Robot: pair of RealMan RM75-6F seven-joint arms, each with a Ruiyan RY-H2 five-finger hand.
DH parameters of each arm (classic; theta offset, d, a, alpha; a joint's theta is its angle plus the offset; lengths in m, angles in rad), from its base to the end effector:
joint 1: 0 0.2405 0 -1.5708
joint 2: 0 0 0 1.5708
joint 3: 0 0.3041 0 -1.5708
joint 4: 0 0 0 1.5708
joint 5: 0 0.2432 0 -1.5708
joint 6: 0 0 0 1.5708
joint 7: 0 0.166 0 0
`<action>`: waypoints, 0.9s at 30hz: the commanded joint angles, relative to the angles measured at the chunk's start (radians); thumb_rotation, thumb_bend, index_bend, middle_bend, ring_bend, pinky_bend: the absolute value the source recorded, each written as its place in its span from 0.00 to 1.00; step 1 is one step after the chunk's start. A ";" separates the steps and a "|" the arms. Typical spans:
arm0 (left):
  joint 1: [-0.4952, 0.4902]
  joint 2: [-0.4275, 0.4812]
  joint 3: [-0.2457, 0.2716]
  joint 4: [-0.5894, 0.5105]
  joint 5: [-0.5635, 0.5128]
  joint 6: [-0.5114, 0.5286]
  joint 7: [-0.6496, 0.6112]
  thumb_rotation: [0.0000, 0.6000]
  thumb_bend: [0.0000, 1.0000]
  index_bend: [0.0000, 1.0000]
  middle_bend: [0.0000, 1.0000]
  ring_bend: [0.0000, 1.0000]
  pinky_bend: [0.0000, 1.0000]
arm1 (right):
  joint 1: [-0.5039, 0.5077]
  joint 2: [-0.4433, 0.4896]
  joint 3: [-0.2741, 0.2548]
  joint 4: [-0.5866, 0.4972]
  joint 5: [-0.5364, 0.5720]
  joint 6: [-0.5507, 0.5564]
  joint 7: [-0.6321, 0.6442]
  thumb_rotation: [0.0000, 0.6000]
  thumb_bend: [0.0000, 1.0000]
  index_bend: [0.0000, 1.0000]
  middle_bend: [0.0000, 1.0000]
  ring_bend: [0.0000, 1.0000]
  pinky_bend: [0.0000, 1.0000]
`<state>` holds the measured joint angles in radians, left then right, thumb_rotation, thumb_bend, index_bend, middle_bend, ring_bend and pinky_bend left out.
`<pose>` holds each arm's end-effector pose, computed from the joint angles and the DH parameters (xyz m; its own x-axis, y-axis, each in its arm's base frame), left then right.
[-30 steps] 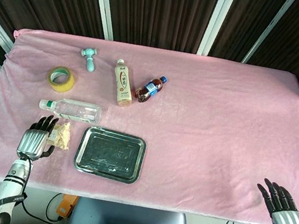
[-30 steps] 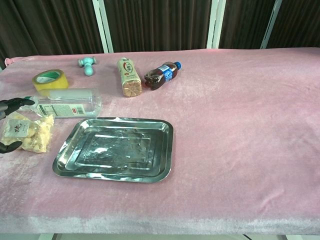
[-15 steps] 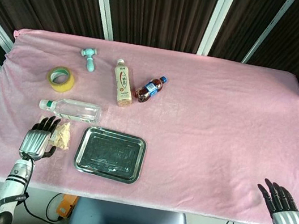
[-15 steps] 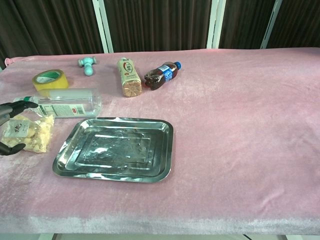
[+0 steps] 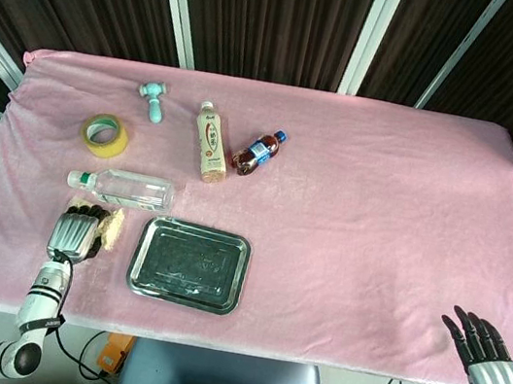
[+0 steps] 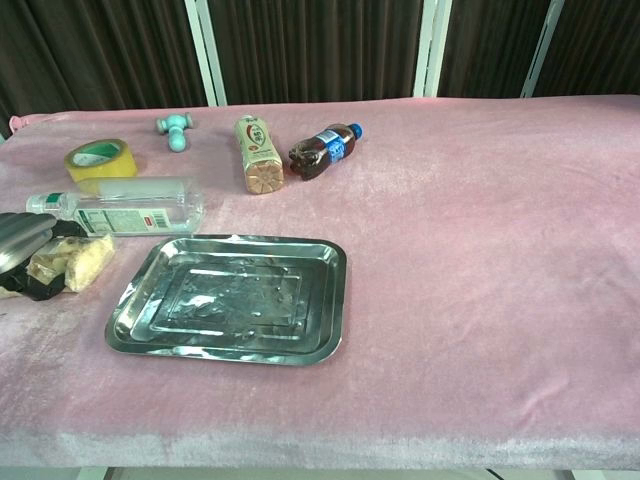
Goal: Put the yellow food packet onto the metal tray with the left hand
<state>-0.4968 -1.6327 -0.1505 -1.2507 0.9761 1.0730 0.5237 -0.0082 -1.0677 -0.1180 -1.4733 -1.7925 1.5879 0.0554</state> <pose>-0.3329 0.3641 -0.0480 0.5672 0.2794 0.7747 0.8064 0.0028 -0.5914 -0.3816 -0.1291 0.1530 0.5125 -0.1174 0.8506 -0.8491 -0.2167 0.4817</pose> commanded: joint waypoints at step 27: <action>-0.031 -0.239 0.044 -0.177 0.313 0.173 0.068 1.00 0.57 0.07 0.04 0.07 0.38 | 0.006 0.009 -0.010 0.004 -0.016 -0.005 0.007 1.00 0.03 0.00 0.00 0.00 0.23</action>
<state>-0.5041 -1.8280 -0.0989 -1.4519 1.3356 1.2981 0.5531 -0.0022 -1.0593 -0.1279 -1.4689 -1.8086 1.5833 0.0622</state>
